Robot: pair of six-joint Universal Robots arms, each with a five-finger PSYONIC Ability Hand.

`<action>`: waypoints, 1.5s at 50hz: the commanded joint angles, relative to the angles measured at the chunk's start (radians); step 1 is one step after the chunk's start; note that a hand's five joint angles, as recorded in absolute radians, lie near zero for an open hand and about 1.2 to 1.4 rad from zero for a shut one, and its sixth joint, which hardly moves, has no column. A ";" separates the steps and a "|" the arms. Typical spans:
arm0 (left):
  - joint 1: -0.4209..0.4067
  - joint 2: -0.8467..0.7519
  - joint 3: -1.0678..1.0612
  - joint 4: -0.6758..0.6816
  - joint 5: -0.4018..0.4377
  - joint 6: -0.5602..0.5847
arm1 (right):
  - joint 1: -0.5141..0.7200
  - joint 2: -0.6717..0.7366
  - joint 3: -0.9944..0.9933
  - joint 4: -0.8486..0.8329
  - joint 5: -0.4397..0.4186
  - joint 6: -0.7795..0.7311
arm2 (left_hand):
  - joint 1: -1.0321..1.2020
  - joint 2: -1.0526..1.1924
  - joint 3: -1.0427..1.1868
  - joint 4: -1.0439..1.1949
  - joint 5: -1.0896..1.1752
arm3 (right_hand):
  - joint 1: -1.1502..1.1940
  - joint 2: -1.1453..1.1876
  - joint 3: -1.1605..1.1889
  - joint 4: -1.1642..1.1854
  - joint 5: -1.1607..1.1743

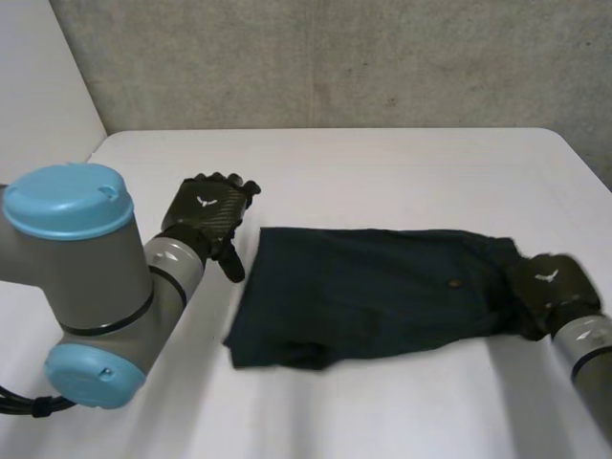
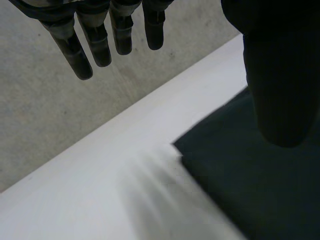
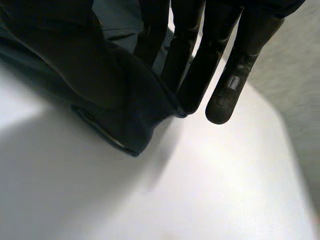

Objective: Fold the shorts.

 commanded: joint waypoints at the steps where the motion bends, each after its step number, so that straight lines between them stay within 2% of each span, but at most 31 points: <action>1: 0.038 0.125 -0.074 0.003 0.003 -0.003 | -0.049 -0.049 -0.095 0.055 0.010 -0.320 | -0.014 -0.022 -0.028 -0.022 -0.024 | 0.466 0.222 0.236 0.207 0.292; 7: 0.049 0.174 -0.115 0.005 0.003 -0.003 | 0.216 -0.048 -0.238 0.063 0.005 -0.314 | -0.017 -0.025 -0.031 -0.025 -0.027 | 0.466 0.222 0.236 0.207 0.292; 11: 0.052 0.182 -0.125 0.005 0.001 -0.004 | 0.387 0.009 -0.295 0.058 -0.018 -0.317 | -0.017 -0.025 -0.031 -0.025 -0.027 | 0.466 0.222 0.236 0.207 0.292; 12: 0.055 0.185 -0.128 0.005 0.001 -0.004 | 0.464 0.053 -0.308 0.052 -0.045 -0.325 | -0.020 -0.028 -0.034 -0.028 -0.030 | 0.466 0.222 0.236 0.207 0.292; 15: 0.063 0.188 -0.134 0.005 0.000 -0.004 | 0.578 0.118 -0.319 0.063 -0.112 -0.328 | -0.020 -0.028 -0.034 -0.028 -0.030 | 0.466 0.222 0.236 0.207 0.292; 16: 0.064 0.188 -0.135 0.005 0.001 -0.004 | 0.636 0.145 -0.304 0.063 -0.175 -0.336 | -0.020 -0.028 -0.034 -0.028 -0.030 | 0.466 0.222 0.236 0.207 0.292; 19: 0.066 0.186 -0.132 0.006 0.001 -0.004 | 0.683 0.185 -0.278 0.069 -0.257 -0.340 | -0.020 -0.028 -0.034 -0.028 -0.030 | 0.466 0.222 0.236 0.207 0.292; 22: 0.067 0.182 -0.117 0.006 0.001 -0.004 | 0.675 0.181 -0.263 0.070 -0.298 -0.331 | -0.020 -0.028 -0.034 -0.028 -0.030 | 0.466 0.222 0.236 0.207 0.292; 23: 0.069 0.182 -0.108 0.008 0.001 -0.004 | 0.659 0.178 -0.256 0.070 -0.318 -0.319 | -0.020 -0.028 -0.034 -0.028 -0.030 | 0.090 -0.154 -0.141 -0.170 -0.085; 25: 0.069 0.174 -0.088 0.008 0.000 -0.004 | 0.636 0.172 -0.253 0.066 -0.314 -0.298 | -0.020 -0.028 -0.034 -0.028 -0.030 | -0.469 -0.713 -0.700 -0.729 -0.644; 26: 0.066 0.172 -0.077 0.006 0.000 -0.004 | 0.619 0.161 -0.255 0.067 -0.311 -0.279 | -0.020 -0.028 -0.034 -0.028 -0.030 | -0.670 -0.914 -0.900 -0.929 -0.844; 27: 0.061 0.163 -0.057 0.006 0.000 -0.004 | 0.581 0.112 -0.256 0.072 -0.309 -0.226 | -0.020 -0.028 -0.034 -0.028 -0.030 | -0.755 -0.999 -0.986 -1.015 -0.930; 30: 0.048 0.139 -0.019 0.006 0.000 -0.004 | 0.521 0.003 -0.258 0.064 -0.309 -0.099 | -0.020 -0.028 -0.034 -0.028 -0.030 | -0.755 -0.999 -0.986 -1.015 -0.930; 32: 0.023 0.110 0.026 0.005 -0.002 -0.006 | 0.458 -0.071 -0.267 0.057 -0.308 0.081 | -0.020 -0.028 -0.034 -0.028 -0.030 | -0.755 -0.999 -0.986 -1.015 -0.930; 34: 0.000 0.085 0.052 0.003 -0.003 -0.007 | 0.415 -0.088 -0.287 0.063 -0.298 0.199 | -0.017 -0.025 -0.031 -0.025 -0.027 | -0.755 -0.999 -0.986 -1.015 -0.930; 35: -0.026 0.055 0.073 -0.001 -0.005 -0.013 | 0.380 -0.088 -0.321 0.082 -0.295 0.310 | -0.017 -0.025 -0.031 -0.025 -0.027 | -0.755 -0.999 -0.986 -1.015 -0.930; 39: -0.083 -0.022 0.101 -0.015 -0.009 -0.050 | 0.330 -0.043 -0.379 0.167 -0.295 0.448 | -0.008 -0.016 -0.022 -0.017 -0.018 | -0.755 -0.999 -0.986 -1.015 -0.930; 43: -0.136 -0.068 0.102 -0.064 -0.015 -0.108 | 0.324 0.102 -0.460 0.270 -0.292 0.430 | -0.006 -0.013 -0.019 -0.014 -0.015 | -0.755 -0.999 -0.986 -1.015 -0.930; 49: -0.166 -0.136 0.102 -0.141 -0.051 -0.190 | 0.330 0.279 -0.575 0.417 -0.262 0.345 | -0.003 -0.010 -0.016 -0.011 -0.013 | -0.755 -0.999 -0.986 -1.015 -0.930; 54: -0.209 -0.199 0.112 -0.185 -0.176 -0.191 | 0.329 0.395 -0.638 0.474 -0.200 0.322 | 0.000 -0.007 -0.013 -0.008 -0.010 | -0.755 -0.999 -0.986 -1.015 -0.930; 58: -0.213 -0.219 0.112 -0.208 -0.221 -0.190 | 0.329 0.412 -0.643 0.474 -0.171 0.316 | 0.000 -0.007 -0.013 -0.008 -0.010 | -0.755 -0.999 -0.986 -1.015 -0.930; 69: -0.213 -0.234 0.090 -0.227 -0.219 -0.141 | 0.330 0.406 -0.599 0.448 -0.162 0.230 | -0.003 -0.010 -0.016 -0.011 -0.013 | -0.755 -0.999 -0.986 -1.015 -0.930; 75: -0.213 -0.217 0.090 -0.227 -0.219 -0.089 | 0.324 0.365 -0.574 0.390 -0.163 0.239 | -0.003 -0.010 -0.016 -0.011 -0.013 | -0.755 -0.999 -0.986 -1.015 -0.930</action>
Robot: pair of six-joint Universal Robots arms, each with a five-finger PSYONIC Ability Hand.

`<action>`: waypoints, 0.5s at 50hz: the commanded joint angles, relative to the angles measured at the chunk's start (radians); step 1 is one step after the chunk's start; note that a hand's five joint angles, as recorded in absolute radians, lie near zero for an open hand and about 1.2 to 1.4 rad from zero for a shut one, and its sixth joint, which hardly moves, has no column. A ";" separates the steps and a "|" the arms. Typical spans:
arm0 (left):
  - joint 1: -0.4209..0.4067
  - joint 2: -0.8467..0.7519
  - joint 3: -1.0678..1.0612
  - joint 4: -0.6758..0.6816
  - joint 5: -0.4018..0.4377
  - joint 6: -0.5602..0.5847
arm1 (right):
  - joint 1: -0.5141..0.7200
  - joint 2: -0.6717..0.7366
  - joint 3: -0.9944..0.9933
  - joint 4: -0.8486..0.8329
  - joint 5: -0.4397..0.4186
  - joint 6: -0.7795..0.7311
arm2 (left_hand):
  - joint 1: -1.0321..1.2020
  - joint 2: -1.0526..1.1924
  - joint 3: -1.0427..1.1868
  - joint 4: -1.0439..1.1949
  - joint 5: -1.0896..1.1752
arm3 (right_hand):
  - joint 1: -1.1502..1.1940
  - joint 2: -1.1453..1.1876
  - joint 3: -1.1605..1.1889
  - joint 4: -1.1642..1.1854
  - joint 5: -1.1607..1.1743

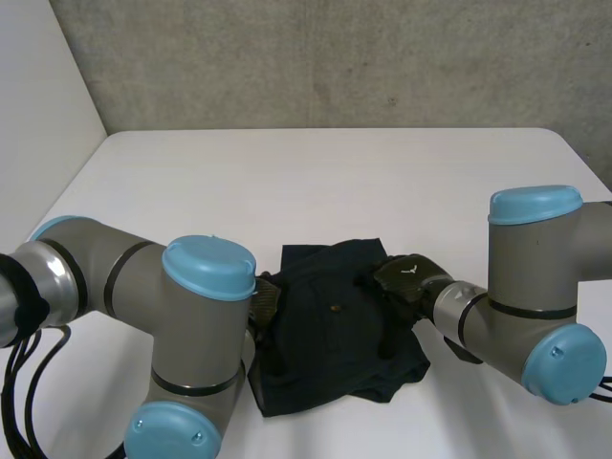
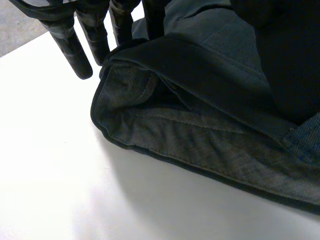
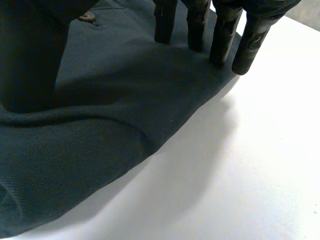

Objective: Fold the shorts.

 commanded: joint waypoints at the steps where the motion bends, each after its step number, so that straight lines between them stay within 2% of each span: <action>1: 0.000 0.021 -0.001 0.002 0.004 0.066 | -0.007 -0.061 0.035 -0.068 -0.003 0.005 | 0.020 0.004 -0.016 -0.011 -0.013 | 0.005 -0.043 -0.030 -0.058 -0.053; 8: 0.011 0.249 0.028 0.002 0.013 0.095 | -0.013 -0.271 0.057 -0.141 0.021 0.033 | 0.002 -0.013 -0.034 -0.028 -0.030 | 0.005 -0.043 -0.030 -0.058 -0.053; 12: 0.043 0.407 0.082 -0.002 0.050 0.094 | -0.024 -0.406 0.035 -0.160 0.136 0.096 | -0.001 -0.016 -0.037 -0.031 -0.033 | 0.005 -0.043 -0.030 -0.058 -0.053; 13: 0.060 0.435 0.091 -0.003 0.060 0.092 | -0.039 -0.455 0.017 -0.160 0.197 0.116 | -0.001 -0.016 -0.037 -0.031 -0.033 | 0.005 -0.043 -0.030 -0.058 -0.053; 17: 0.176 0.567 0.143 -0.090 0.119 0.086 | -0.085 -0.550 -0.027 -0.125 0.315 0.125 | 0.002 -0.013 -0.034 -0.028 -0.030 | 0.005 -0.043 -0.030 -0.058 -0.053; 21: 0.256 0.610 0.194 -0.217 0.140 0.054 | -0.127 -0.592 -0.072 -0.025 0.346 0.134 | -0.006 -0.022 -0.043 -0.037 -0.039 | 0.005 -0.043 -0.030 -0.058 -0.053; 25: 0.294 0.618 0.223 -0.287 0.159 -0.003 | -0.130 -0.593 -0.107 0.059 0.345 0.139 | -0.003 -0.019 -0.040 -0.034 -0.036 | 0.005 -0.043 -0.030 -0.058 -0.053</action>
